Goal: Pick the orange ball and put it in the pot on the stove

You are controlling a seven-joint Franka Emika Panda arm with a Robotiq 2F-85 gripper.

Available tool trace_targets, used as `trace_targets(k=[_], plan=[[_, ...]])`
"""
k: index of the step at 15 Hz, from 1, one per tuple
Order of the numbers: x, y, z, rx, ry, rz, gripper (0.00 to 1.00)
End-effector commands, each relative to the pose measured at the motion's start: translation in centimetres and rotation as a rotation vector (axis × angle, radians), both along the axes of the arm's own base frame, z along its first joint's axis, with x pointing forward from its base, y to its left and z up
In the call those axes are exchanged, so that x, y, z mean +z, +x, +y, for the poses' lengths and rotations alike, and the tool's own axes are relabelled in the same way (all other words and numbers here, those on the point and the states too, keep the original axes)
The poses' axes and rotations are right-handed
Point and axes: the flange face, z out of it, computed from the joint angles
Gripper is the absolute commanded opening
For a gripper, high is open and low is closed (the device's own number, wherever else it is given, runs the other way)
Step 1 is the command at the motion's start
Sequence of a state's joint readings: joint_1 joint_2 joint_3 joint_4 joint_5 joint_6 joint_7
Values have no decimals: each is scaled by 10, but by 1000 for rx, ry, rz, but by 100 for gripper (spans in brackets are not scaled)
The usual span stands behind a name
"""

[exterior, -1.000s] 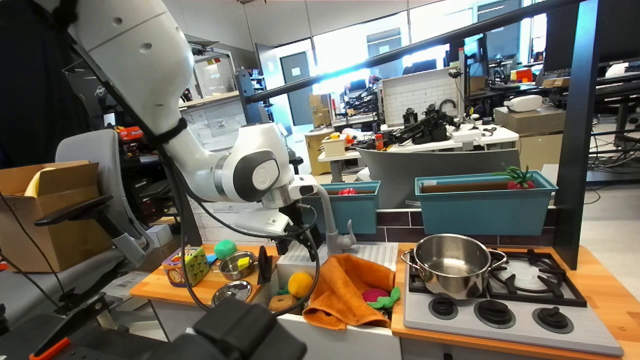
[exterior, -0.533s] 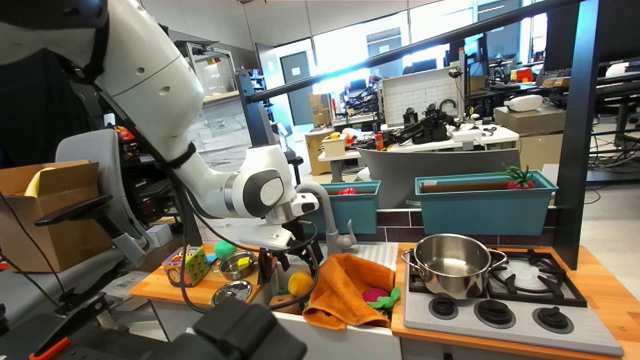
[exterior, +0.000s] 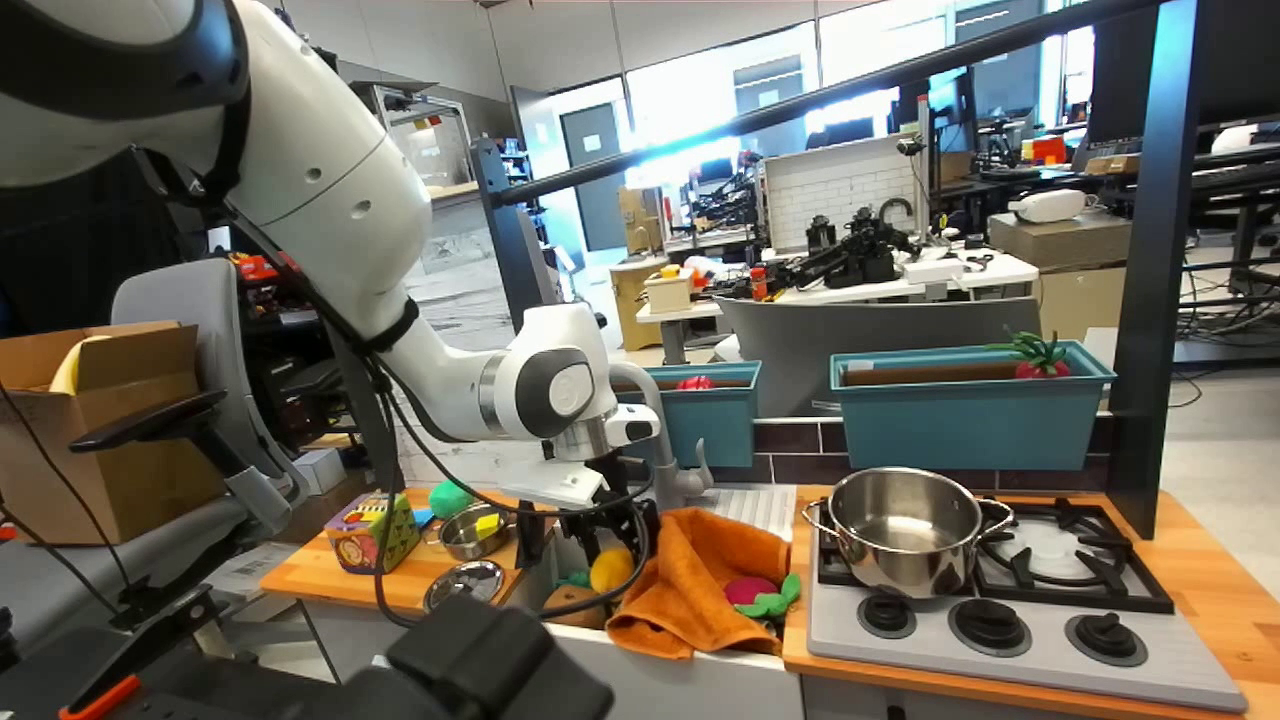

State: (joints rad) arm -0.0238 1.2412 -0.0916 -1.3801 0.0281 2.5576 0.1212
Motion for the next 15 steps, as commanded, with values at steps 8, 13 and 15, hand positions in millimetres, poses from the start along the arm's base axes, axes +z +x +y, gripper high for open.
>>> trace_targets(k=[8,13,15], plan=[[28,-10,-5,-16,6,-40,3],[66,-43,-3,55,-3,-166,5],[77,-62,-4,67,-3,-192,5]])
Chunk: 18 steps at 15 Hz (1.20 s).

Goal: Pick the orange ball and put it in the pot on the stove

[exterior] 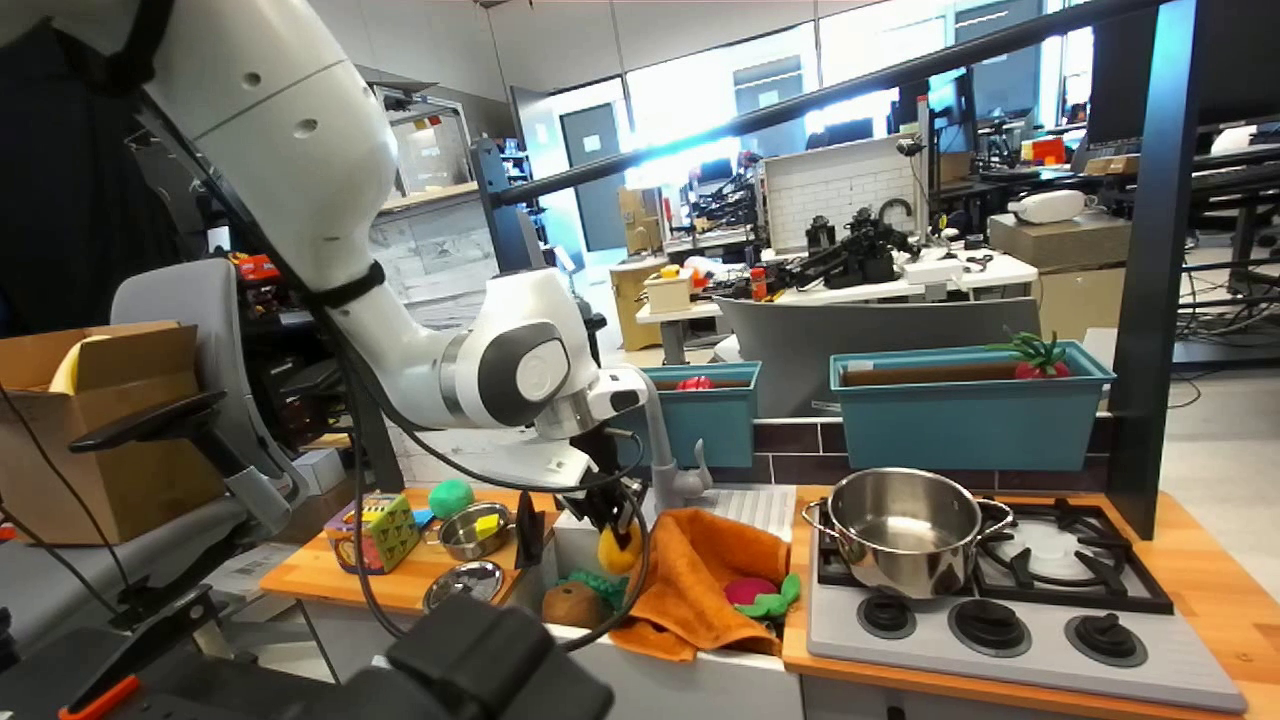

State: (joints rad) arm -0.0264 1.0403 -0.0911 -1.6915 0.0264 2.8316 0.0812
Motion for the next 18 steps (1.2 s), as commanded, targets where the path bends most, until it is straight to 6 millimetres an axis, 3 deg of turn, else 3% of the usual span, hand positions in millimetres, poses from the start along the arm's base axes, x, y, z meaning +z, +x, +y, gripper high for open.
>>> trace_targets(k=[1,3,5,9,12,15,18], plan=[[30,-44,0,40,4,-47,5],[42,-66,-5,38,-8,-98,5],[64,-88,-23,11,-71,-216,5],[109,-133,-94,-121,-194,-407,5],[134,-159,-150,-290,-242,-446,5],[161,-169,-194,-433,-263,-500,5],[186,-155,-232,-573,-219,-547,5]])
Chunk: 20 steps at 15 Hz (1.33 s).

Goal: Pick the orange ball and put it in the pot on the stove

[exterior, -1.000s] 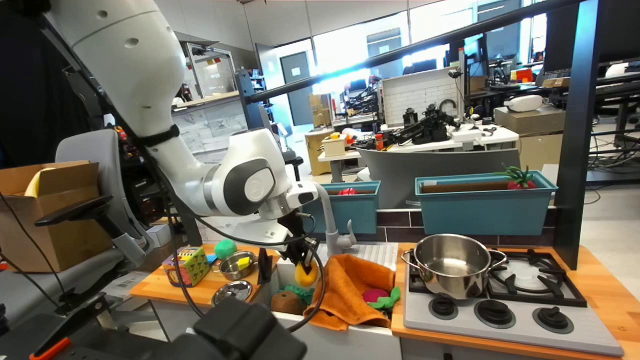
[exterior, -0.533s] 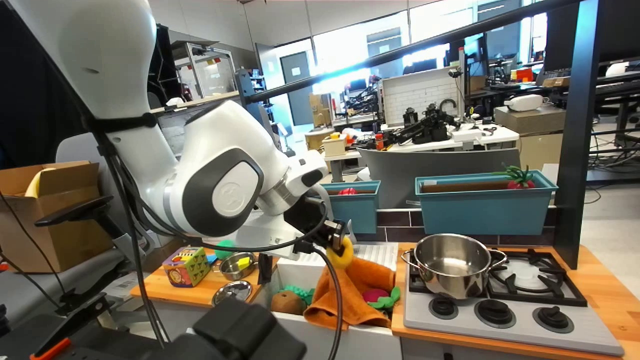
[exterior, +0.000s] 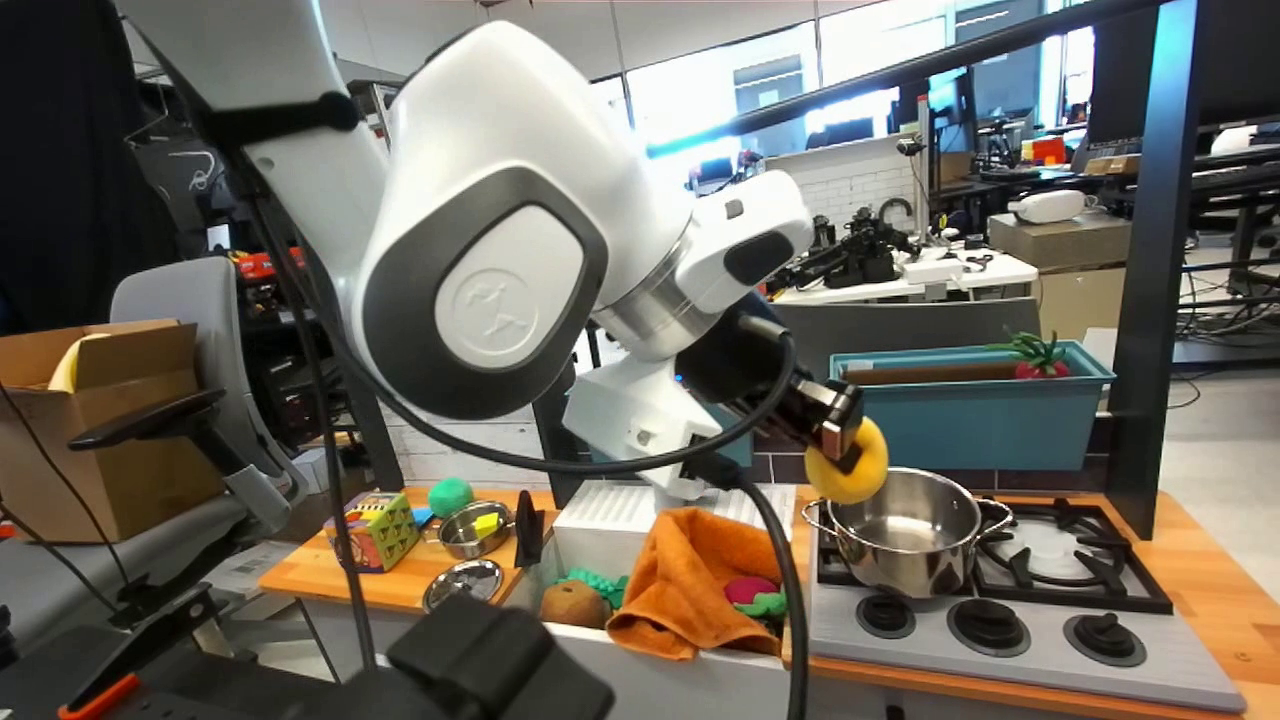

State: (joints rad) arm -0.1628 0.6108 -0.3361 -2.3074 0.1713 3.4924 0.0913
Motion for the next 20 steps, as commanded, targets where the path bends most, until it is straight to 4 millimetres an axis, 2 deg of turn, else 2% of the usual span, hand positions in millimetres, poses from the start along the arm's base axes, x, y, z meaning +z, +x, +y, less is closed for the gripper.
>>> trace_targets(k=[1,4,6,10,12,15,20], plan=[[31,15,-32,-132,54,-120,5],[41,49,-52,-194,102,-161,5],[41,74,-58,-212,145,-156,5],[25,123,-50,-209,248,-101,5],[13,141,-46,-204,284,-64,5],[4,147,-42,-190,302,-27,5],[6,132,-43,-194,303,8,5]])
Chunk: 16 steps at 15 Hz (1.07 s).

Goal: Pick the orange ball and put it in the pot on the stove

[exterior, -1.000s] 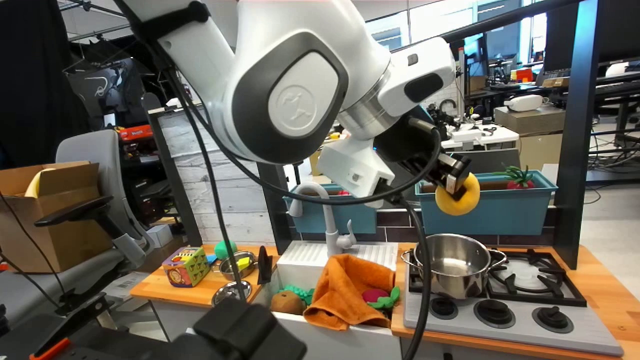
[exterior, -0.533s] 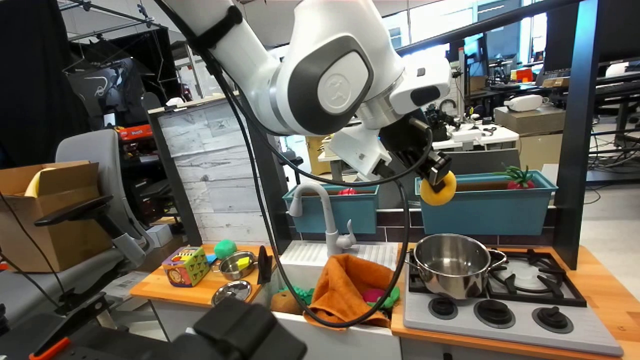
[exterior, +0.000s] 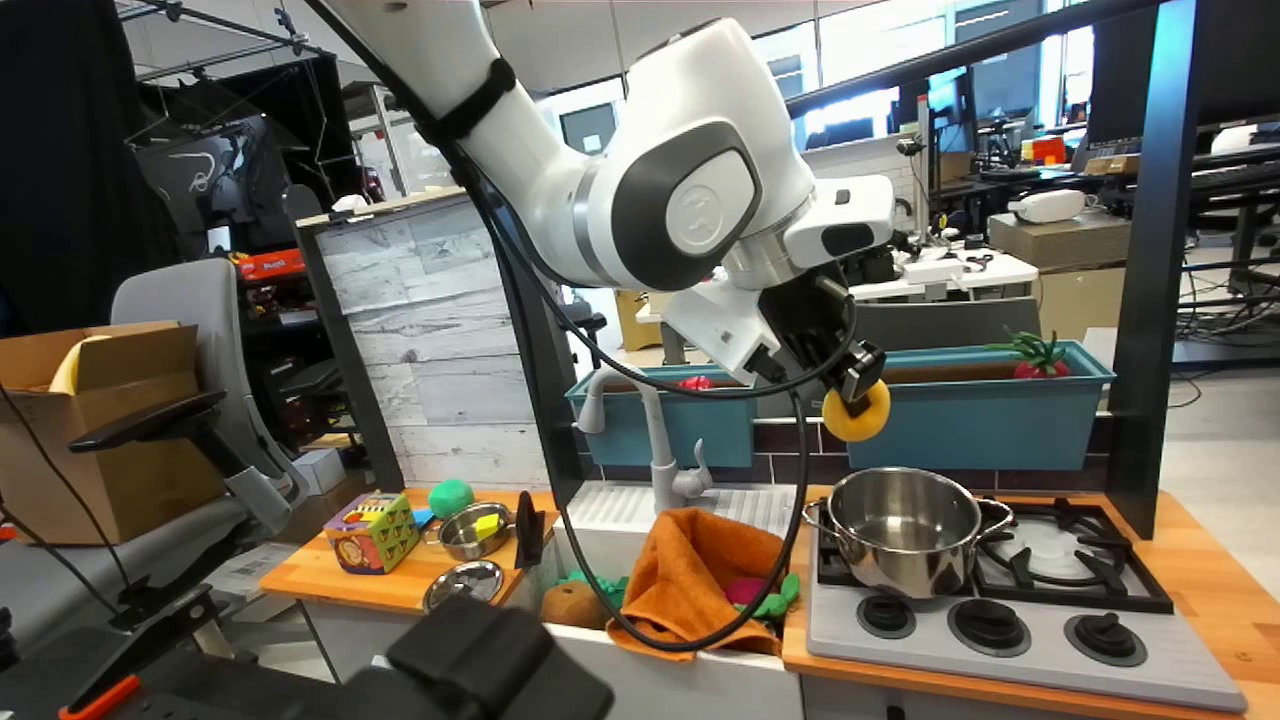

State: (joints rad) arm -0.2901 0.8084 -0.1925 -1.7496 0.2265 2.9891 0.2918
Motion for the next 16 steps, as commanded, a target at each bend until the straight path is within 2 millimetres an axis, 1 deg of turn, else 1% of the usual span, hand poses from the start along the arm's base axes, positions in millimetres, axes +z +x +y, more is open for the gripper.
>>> trace_targets(k=[1,4,5,6,7,12,14,16], plan=[[9,-11,-6,-7,11,12,5],[4,-19,-12,-22,19,29,5],[0,-21,-14,-34,20,29,44],[-3,-24,-15,-35,18,45,45],[-4,-27,-16,-37,21,49,50],[-7,-35,-16,-43,16,56,88],[-7,-37,-17,-46,15,57,100],[-6,-39,-16,-46,18,56,100]])
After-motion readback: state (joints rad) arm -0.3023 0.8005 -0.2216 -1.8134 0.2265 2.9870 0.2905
